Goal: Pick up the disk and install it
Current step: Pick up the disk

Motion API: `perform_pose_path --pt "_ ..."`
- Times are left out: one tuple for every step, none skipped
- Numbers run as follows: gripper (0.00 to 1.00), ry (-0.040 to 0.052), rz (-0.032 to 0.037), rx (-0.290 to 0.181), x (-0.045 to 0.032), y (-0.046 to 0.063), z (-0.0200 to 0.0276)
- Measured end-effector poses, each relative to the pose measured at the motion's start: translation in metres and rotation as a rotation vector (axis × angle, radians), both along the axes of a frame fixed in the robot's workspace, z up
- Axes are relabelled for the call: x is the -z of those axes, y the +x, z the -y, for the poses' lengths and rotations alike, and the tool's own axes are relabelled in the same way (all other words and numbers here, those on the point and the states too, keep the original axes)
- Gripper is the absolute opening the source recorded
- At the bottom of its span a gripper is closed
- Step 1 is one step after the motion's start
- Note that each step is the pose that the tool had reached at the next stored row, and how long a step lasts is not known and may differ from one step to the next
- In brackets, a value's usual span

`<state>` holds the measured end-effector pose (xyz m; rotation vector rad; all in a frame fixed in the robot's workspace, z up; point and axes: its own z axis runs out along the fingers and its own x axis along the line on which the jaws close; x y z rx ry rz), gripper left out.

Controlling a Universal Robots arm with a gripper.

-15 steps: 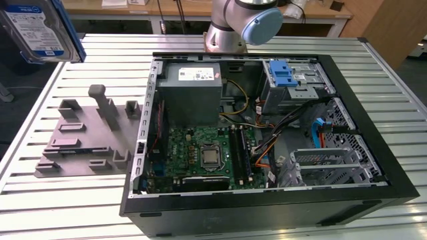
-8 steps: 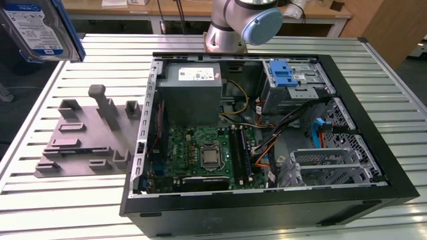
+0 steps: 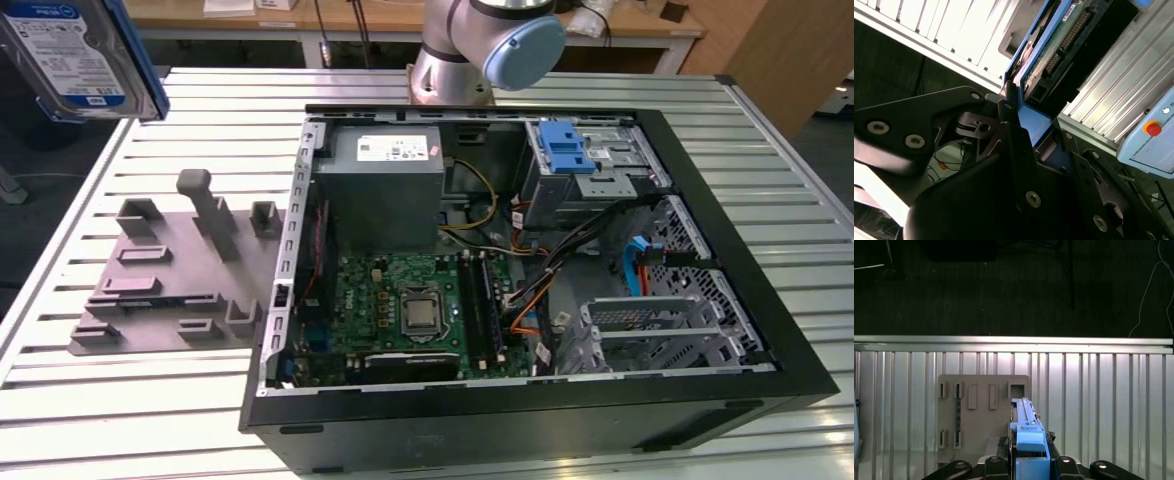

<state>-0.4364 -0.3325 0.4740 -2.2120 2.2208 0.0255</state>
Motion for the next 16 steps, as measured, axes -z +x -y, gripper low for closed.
perform_pose_path --pt "0.36 0.0 0.0 0.0 -0.0005 0.0 0.0" --pt "0.36 0.0 0.0 0.0 -0.0011 0.0 0.0" --pt "0.36 0.0 0.0 0.0 -0.0017 0.0 0.0" --pt "0.36 0.0 0.0 0.0 -0.0044 0.0 0.0" --pt "0.36 0.0 0.0 0.0 -0.0046 0.0 0.0" --pt "0.36 0.0001 0.0001 0.0 -0.0046 0.0 0.0" --pt "0.36 0.0001 0.0001 0.0 -0.0046 0.0 0.0" --pt "0.36 0.0 0.0001 0.0 -0.0047 0.0 0.0" --pt "0.36 0.0 -0.0001 0.0 -0.0048 0.0 0.0" --pt "0.36 -0.0001 -0.0001 0.0 -0.0048 0.0 0.0" --pt "0.36 0.0 0.0001 0.0 -0.0047 0.001 0.0018" --pt "0.36 0.0 0.0 0.0 -0.0047 0.004 0.0018" --pt "0.36 0.0 0.0 0.0 -0.0048 0.007 0.0018" --pt "0.36 0.0001 0.0002 0.0 -0.0047 0.01 0.0018" --pt "0.36 0.0 0.0 0.0 -0.0048 0.011 0.0018" --pt "0.36 0.0 -0.0001 0.0 -0.0048 0.011 0.0017"
